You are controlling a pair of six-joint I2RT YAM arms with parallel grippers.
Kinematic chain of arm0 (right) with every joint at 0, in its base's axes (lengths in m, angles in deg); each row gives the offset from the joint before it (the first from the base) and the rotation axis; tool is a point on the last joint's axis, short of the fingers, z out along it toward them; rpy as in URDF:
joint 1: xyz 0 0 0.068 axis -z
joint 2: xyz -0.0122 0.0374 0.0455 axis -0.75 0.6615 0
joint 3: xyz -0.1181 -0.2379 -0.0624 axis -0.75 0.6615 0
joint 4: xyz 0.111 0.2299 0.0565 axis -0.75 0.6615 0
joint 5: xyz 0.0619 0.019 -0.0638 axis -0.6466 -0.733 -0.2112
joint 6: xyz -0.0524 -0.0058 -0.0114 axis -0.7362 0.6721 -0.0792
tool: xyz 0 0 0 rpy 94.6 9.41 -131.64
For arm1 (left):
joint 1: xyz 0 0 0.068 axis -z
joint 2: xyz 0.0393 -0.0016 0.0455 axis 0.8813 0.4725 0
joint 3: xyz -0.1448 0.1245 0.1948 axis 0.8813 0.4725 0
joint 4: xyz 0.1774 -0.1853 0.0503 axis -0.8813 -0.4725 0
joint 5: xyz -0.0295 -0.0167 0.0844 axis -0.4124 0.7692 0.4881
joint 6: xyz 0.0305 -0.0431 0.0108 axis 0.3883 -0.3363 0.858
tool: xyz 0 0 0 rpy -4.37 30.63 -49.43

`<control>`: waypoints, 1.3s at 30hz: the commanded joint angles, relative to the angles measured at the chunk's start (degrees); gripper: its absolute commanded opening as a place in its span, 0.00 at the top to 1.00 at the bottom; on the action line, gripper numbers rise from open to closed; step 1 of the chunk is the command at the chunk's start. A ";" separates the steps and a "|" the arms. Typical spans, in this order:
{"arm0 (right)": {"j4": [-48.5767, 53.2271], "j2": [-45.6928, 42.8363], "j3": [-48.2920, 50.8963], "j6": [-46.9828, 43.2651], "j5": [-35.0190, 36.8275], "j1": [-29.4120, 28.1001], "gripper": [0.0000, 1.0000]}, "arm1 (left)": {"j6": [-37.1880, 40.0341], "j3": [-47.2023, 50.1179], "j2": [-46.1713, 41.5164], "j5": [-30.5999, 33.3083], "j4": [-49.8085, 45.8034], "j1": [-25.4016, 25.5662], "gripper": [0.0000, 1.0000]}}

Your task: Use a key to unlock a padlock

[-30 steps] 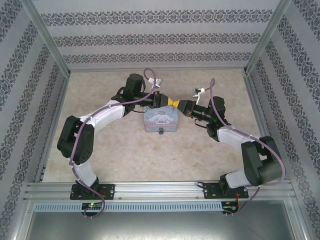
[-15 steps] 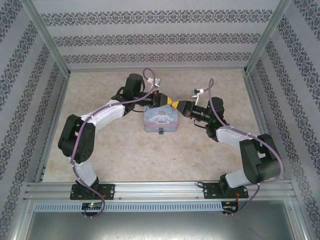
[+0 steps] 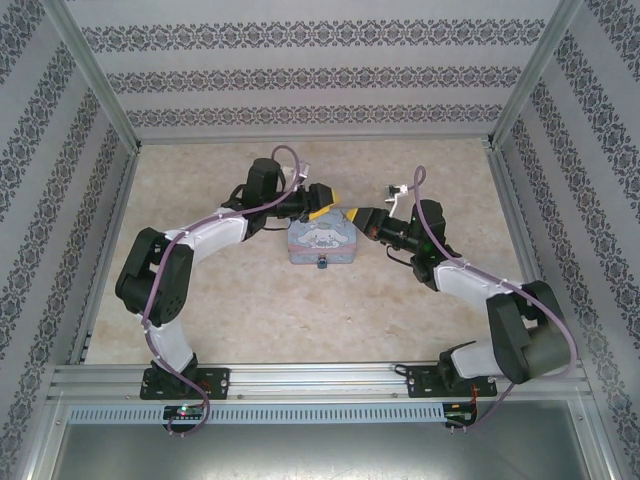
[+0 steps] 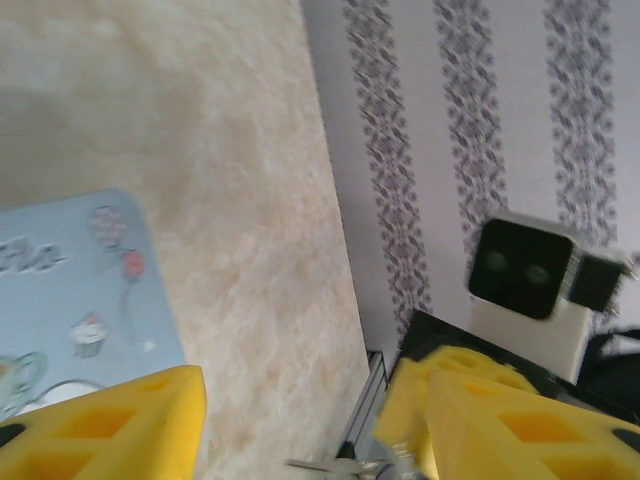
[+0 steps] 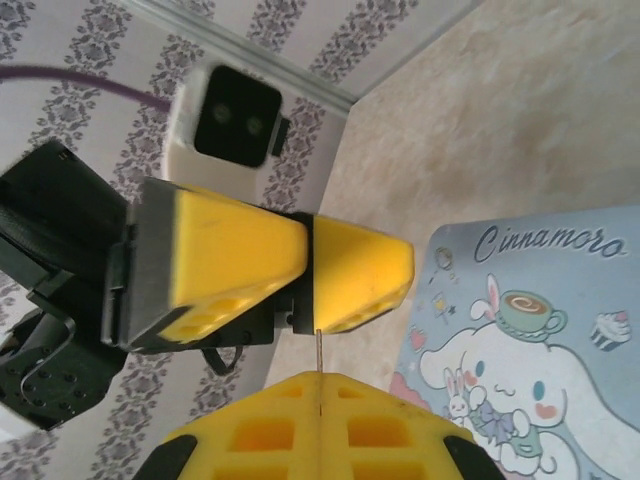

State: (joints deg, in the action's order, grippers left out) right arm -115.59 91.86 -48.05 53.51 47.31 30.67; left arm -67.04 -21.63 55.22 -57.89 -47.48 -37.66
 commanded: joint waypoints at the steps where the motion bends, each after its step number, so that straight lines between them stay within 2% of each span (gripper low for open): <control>1: 7.20 -3.22 -1.29 -6.67 5.82 -1.12 1.00 | -11.20 2.55 -3.83 4.17 5.90 -1.00 0.40; 4: 11.73 -4.98 -2.32 -10.44 9.46 -2.24 1.00 | -18.04 4.78 -5.12 6.15 8.73 -0.94 0.39; 9: 22.59 -7.95 -5.98 -20.04 20.35 -7.22 1.00 | -26.05 6.03 -7.03 8.95 8.88 0.10 0.40; 16: 30.50 -8.08 -11.16 -29.25 30.45 -13.94 1.00 | -29.11 3.69 -7.46 10.59 2.95 2.54 0.44; 28: 34.56 -5.78 -15.10 -34.23 33.76 -17.13 1.00 | -29.47 1.38 -5.75 10.60 1.07 5.62 0.59; 39: 37.65 -5.25 -16.96 -38.33 36.68 -18.21 1.00 | -27.79 0.46 -4.34 10.07 -1.83 6.74 0.62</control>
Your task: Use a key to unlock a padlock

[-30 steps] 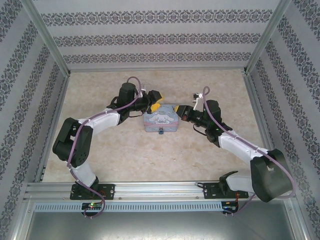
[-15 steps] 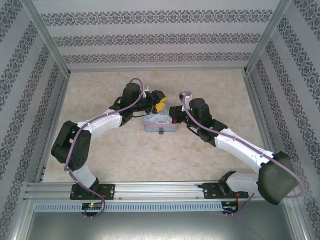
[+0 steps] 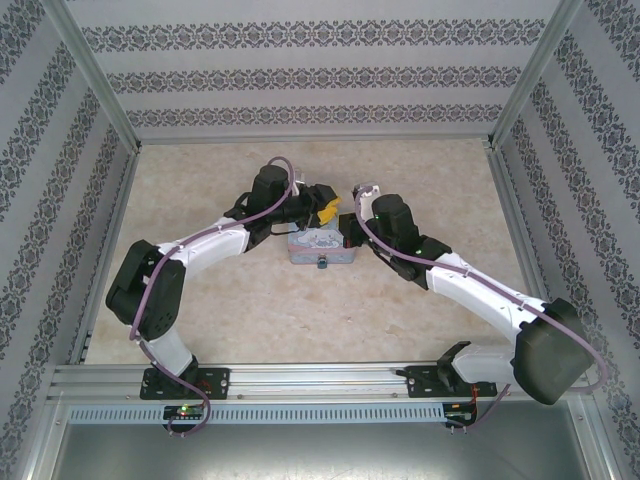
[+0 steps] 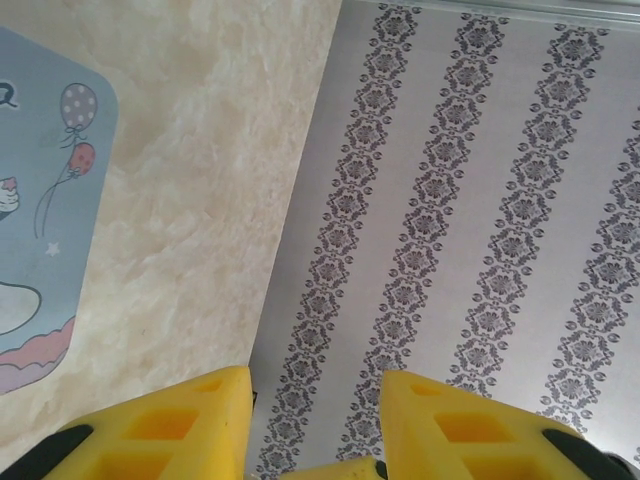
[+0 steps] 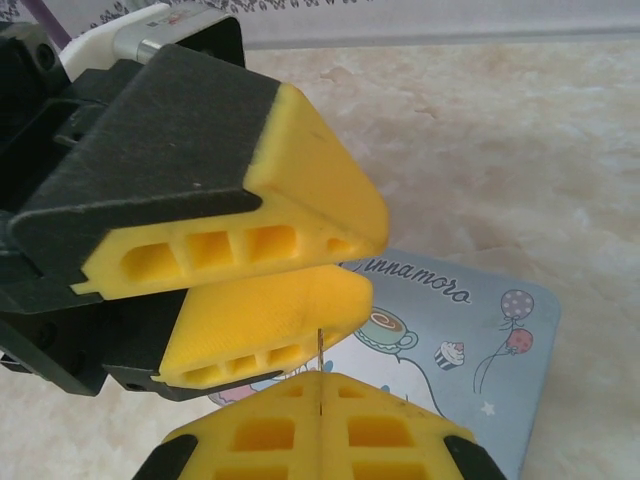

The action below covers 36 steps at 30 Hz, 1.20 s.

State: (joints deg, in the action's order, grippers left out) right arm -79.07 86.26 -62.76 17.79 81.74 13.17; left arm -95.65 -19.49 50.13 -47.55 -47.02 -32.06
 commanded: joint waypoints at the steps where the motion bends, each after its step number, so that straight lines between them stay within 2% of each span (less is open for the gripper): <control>1: 1.41 0.35 -2.34 -2.88 2.44 -0.77 1.00 | 0.92 -1.70 0.84 -0.27 -2.47 1.20 0.62; 17: 2.79 1.32 -3.90 -4.40 3.21 -1.49 1.00 | 1.35 -1.82 1.97 -0.54 -2.87 1.84 0.78; 27: 2.93 1.91 -4.37 -4.30 3.27 -1.66 1.00 | 1.87 -1.70 2.33 -0.45 -3.09 1.83 1.00; 32: 2.79 1.87 -4.56 -3.61 3.56 -1.65 1.00 | 2.25 -1.32 2.59 -0.36 -2.70 1.82 1.00; 33: 3.00 1.61 -4.58 -3.10 3.61 -1.54 0.96 | 2.22 -1.17 2.59 -0.36 -2.42 1.76 1.00; 35: 2.96 0.14 -4.22 -0.98 3.42 -0.56 0.72 | 2.78 -0.73 2.60 -0.27 -1.66 1.62 1.00; 36: 2.92 -0.70 -3.84 0.37 2.70 0.22 0.64 | 3.31 -0.63 2.59 -0.19 -1.44 1.49 1.00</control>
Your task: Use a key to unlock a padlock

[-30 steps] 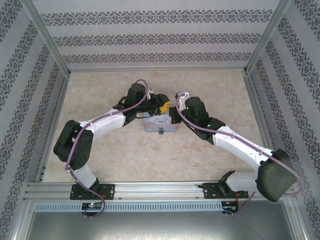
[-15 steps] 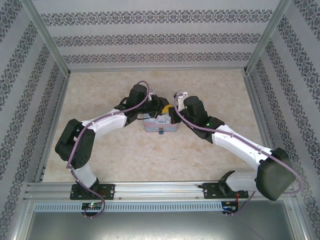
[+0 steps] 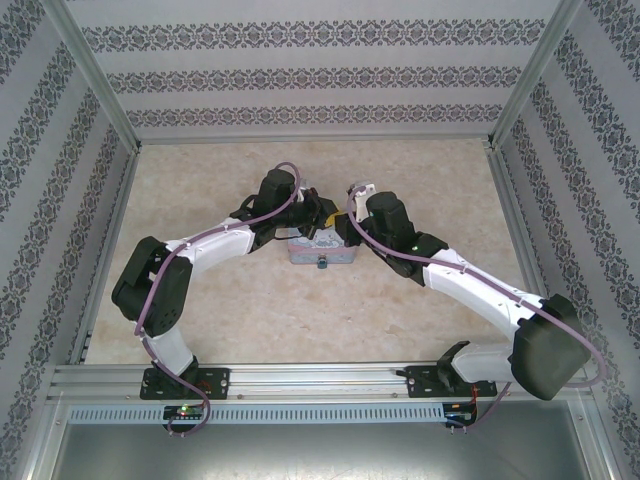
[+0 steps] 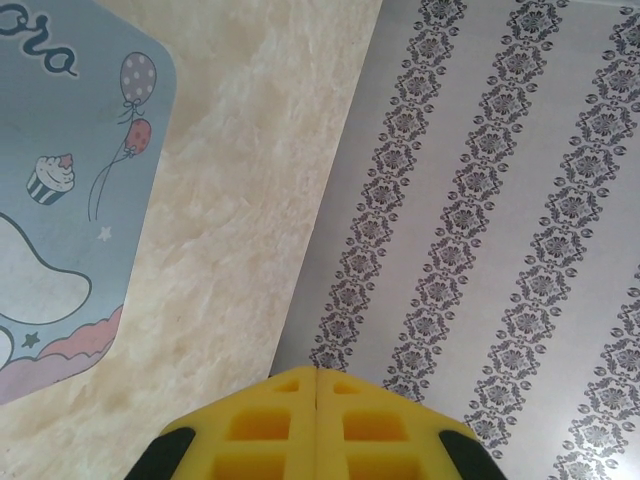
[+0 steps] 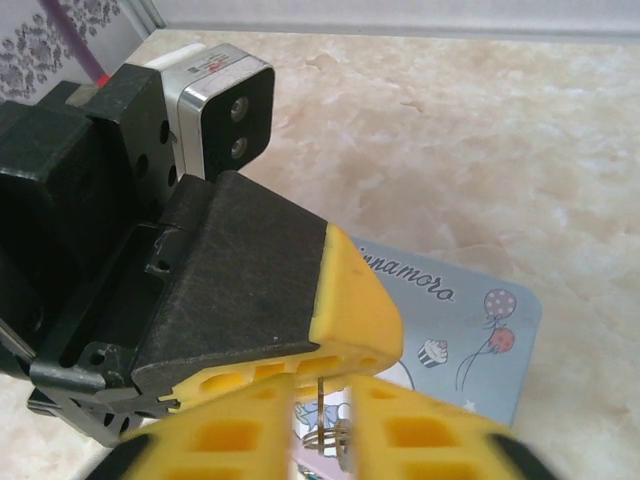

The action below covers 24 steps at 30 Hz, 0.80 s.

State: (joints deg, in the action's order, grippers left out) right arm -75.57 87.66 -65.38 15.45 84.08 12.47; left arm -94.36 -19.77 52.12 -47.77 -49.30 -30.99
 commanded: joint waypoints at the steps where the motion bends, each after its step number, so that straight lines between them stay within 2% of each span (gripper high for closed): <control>1: -0.65 -3.33 -0.80 4.61 -0.93 2.23 0.59 | 2.79 -0.10 0.60 0.18 1.23 0.34 1.00; 6: -1.96 -8.77 2.71 16.36 -7.80 8.60 0.49 | 8.29 1.08 0.00 1.39 5.91 -0.28 1.00; 9: -3.08 -9.92 4.57 25.35 -12.07 11.43 0.46 | 14.71 0.74 -0.69 2.24 7.23 -0.77 1.00; 16: -11.64 -8.18 8.38 42.91 -18.85 13.18 0.43 | 24.81 1.42 -2.38 4.17 11.98 -1.88 1.00; 19: -15.78 -7.56 9.83 49.24 -19.35 13.18 0.40 | 25.29 2.57 -2.91 5.90 14.64 -2.15 1.00; 24: -24.12 -6.89 13.47 60.78 -17.97 12.59 0.35 | 20.70 6.19 -2.65 10.09 23.03 -2.33 1.00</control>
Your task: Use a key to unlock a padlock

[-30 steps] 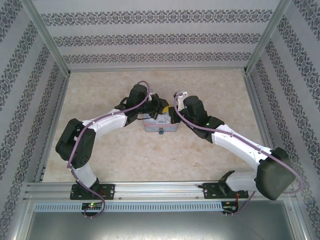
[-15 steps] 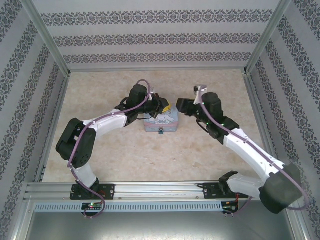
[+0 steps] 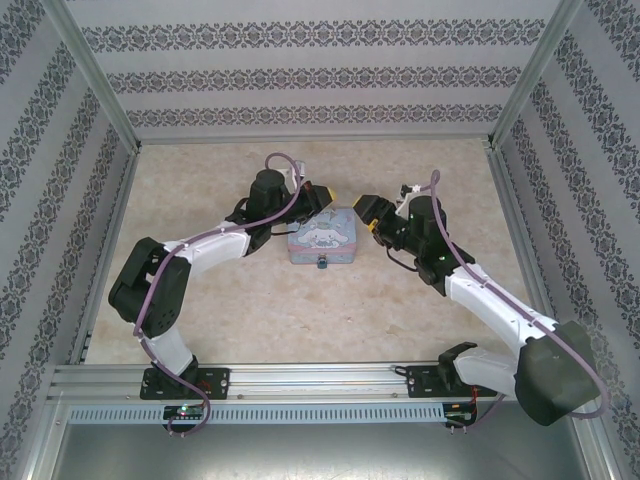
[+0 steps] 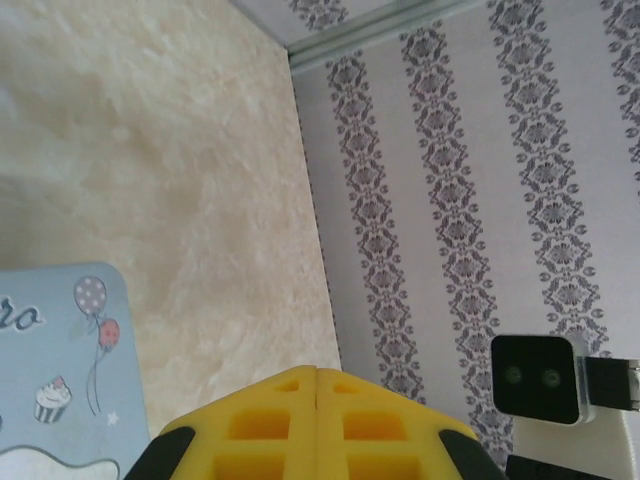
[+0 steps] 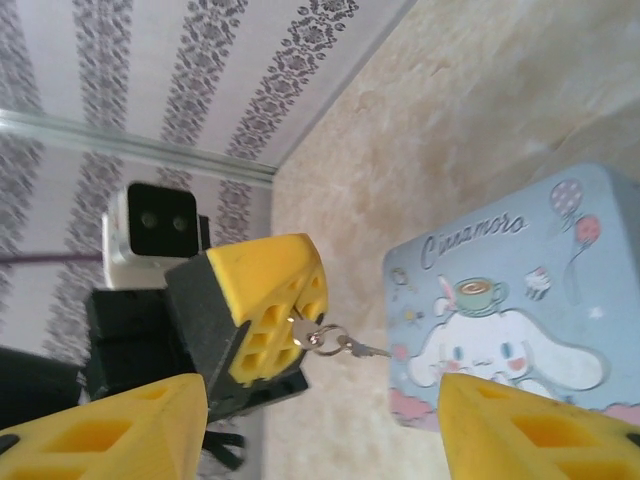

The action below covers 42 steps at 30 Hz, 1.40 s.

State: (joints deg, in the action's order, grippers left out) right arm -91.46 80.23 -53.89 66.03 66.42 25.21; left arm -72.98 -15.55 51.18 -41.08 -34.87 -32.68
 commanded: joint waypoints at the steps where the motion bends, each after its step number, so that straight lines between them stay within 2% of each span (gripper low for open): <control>1: -10.40 0.74 2.95 12.62 0.62 -0.49 0.34 | -1.64 2.47 -1.47 4.07 10.38 -0.60 1.00; 8: -17.98 3.74 4.71 24.18 6.17 -4.31 0.33 | -7.82 6.02 -1.18 8.81 20.60 -0.54 1.00; 21: -37.35 17.72 0.43 33.80 14.57 -10.80 0.36 | -12.97 9.79 -1.40 12.93 29.74 0.04 1.00; 28: -44.79 23.39 -1.15 36.77 16.45 -12.01 0.44 | -13.27 10.81 -1.37 13.47 31.22 0.23 1.00; 42: -50.09 28.37 -2.11 38.35 18.15 -12.13 0.65 | -13.79 12.09 -1.40 13.86 32.79 0.33 1.00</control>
State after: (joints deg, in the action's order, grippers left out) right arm -137.45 107.15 -54.21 103.89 83.05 13.45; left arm -86.36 -4.10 51.16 -27.84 -6.39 -32.61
